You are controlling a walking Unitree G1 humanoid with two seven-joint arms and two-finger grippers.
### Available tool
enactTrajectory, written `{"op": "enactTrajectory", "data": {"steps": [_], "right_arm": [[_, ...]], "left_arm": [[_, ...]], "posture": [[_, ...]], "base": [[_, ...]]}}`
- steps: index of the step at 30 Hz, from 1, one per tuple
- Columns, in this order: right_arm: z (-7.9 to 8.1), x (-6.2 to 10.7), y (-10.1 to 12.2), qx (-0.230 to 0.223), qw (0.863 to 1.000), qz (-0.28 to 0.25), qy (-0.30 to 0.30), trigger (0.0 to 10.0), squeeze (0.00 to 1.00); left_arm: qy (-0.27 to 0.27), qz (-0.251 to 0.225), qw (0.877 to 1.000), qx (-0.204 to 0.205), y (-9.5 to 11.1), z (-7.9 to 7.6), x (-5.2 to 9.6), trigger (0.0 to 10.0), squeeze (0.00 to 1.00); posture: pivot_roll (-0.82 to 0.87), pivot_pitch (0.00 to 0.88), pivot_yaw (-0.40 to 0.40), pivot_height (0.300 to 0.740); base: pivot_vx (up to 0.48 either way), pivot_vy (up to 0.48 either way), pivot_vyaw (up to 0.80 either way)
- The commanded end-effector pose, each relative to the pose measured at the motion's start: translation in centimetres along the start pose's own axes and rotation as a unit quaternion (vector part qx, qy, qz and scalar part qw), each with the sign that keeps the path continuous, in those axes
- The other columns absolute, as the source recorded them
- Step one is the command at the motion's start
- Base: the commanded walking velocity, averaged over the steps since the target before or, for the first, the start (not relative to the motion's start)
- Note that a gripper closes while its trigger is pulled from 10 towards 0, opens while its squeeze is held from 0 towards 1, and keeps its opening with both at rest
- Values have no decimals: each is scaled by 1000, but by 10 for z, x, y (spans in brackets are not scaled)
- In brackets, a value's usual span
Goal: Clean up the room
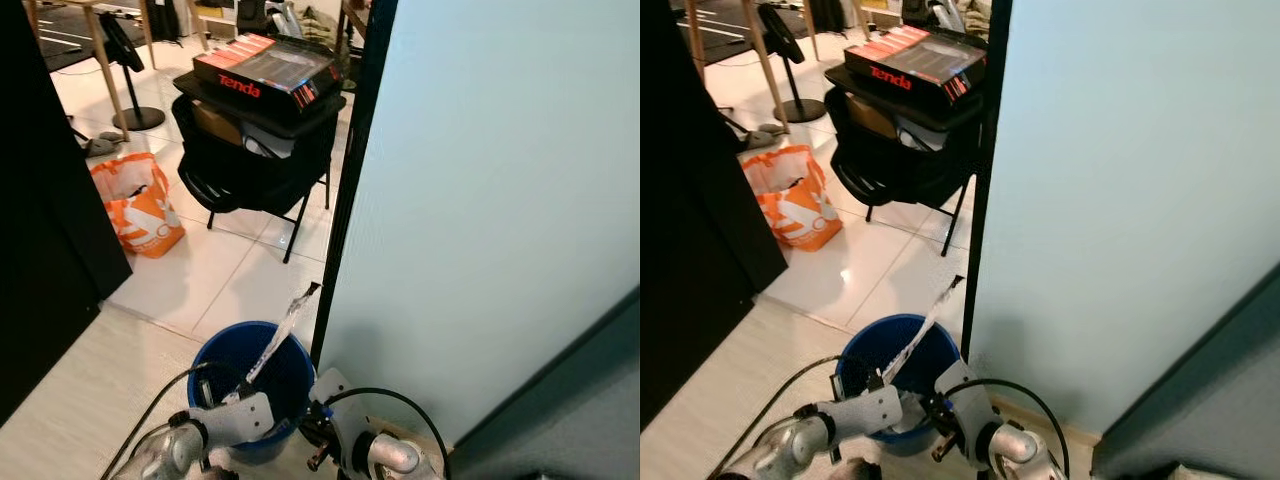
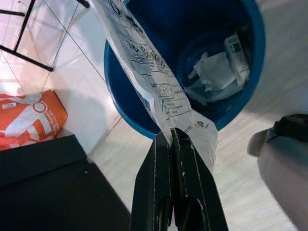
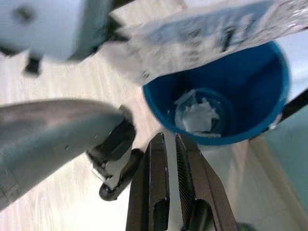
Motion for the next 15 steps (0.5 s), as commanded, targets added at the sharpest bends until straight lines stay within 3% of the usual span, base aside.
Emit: {"op": "enactTrajectory", "data": {"steps": [1,12,13,15], "right_arm": [[5,-2,7,16,999,-4,27,10000,0],[15,-9,30,38,996,-42,73,10000,0],[15,-13,40,69,993,-61,68,10000,0],[15,-13,40,69,993,-61,68,10000,0]], "left_arm": [[2,9,1000,-20,-7,7,1,10000,0],[13,4,999,-48,-5,27,0,10000,0],[18,-8,998,-68,3,35,-3,10000,0],[18,-8,998,-68,3,35,-3,10000,0]], "posture": [[-58,222,-105,626],[-39,288,-131,626],[-35,312,-128,626],[-35,312,-128,626]], "base": [[0,0,0],[0,0,0],[0,0,0],[0,0,0]]}}
Point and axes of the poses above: a point about 5 cm out from each wrist's last joint towards the gripper, its own x axis pointing back from the gripper into the wrist, its own y axis along the axis of the wrist's last joint, z = x × y, the point moved 2 cm from there along -x, pointing out of the wrist towards the gripper, and after that the axes turned 8 degrees about x, right-handed, at the moved point
